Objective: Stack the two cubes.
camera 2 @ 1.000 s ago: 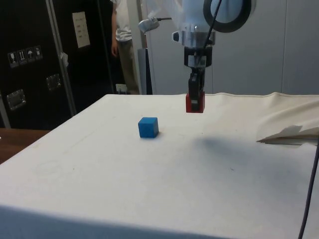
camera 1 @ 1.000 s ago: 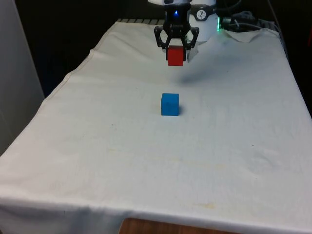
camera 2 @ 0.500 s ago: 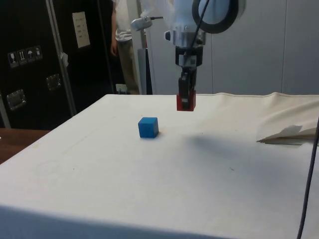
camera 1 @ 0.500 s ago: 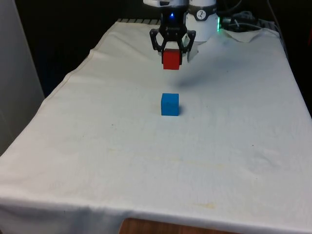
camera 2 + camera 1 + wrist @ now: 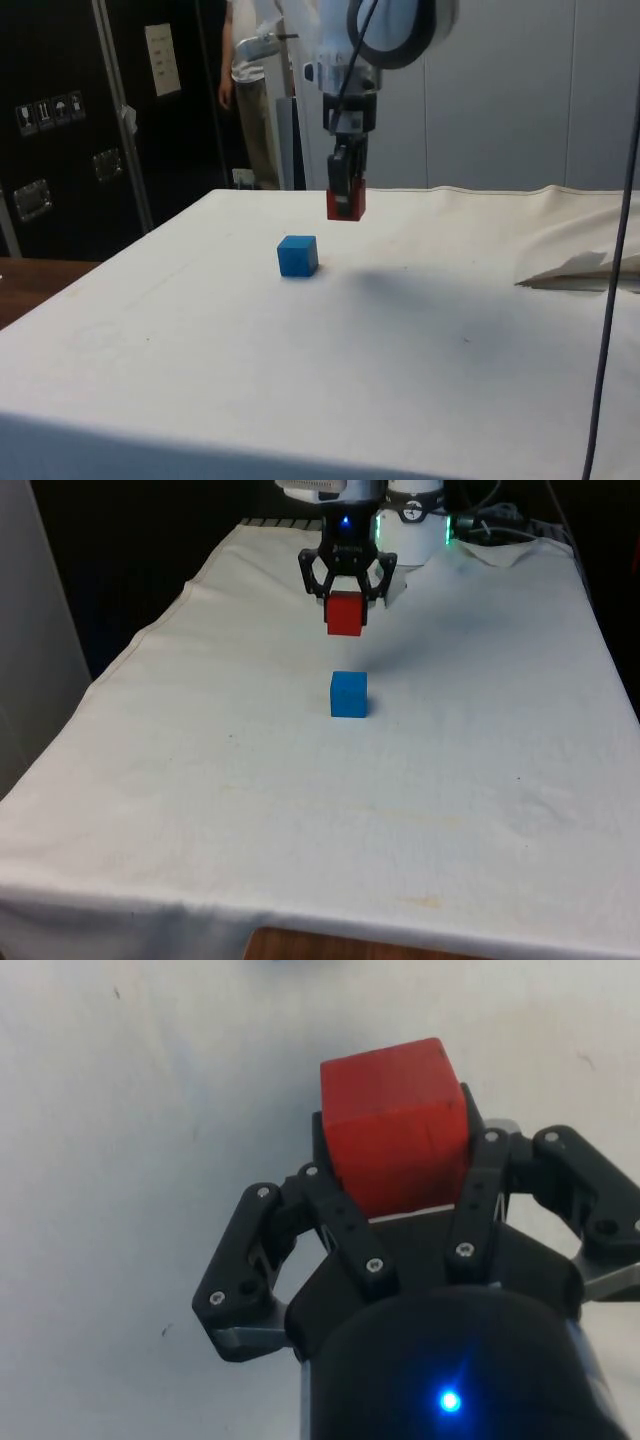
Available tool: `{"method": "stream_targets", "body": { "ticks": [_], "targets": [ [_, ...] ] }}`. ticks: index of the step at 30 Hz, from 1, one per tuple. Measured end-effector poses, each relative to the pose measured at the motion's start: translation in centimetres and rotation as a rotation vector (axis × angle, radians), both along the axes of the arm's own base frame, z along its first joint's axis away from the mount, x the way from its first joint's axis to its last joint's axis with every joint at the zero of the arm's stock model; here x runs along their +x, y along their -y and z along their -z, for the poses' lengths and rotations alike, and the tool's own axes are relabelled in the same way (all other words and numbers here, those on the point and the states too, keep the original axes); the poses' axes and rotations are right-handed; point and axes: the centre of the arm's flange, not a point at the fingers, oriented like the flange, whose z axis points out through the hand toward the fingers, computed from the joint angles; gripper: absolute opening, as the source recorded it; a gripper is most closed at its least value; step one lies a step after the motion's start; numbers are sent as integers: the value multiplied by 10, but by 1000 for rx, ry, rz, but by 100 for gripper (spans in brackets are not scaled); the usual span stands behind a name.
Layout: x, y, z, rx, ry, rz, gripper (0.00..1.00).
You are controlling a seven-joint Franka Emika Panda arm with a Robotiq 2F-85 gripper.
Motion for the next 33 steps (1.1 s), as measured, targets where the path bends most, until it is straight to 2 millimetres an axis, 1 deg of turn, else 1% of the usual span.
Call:
{"method": "stream_targets", "body": {
  "ticks": [2,4,6,7,10,11,12,17,18,20,21,28,33],
  "targets": [
    [9,-1,0,-1,2,0,0],
    [9,-1,0,-1,2,0,0],
    [19,-1,-1,0,5,3,0],
    [19,-1,-1,0,5,3,0],
    [30,-1,-1,-1,6,5,0],
    [30,-1,-1,-1,6,5,0],
    [38,-1,-1,0,4,7,0],
    [55,-3,-1,4,4,6,0],
    [62,-3,0,6,4,7,0],
    [65,-3,0,7,2,5,0],
    [71,-3,1,11,2,3,0],
    [84,-3,8,29,5,-2,0],
    [86,-3,9,30,1,-1,0]
  ]
}}
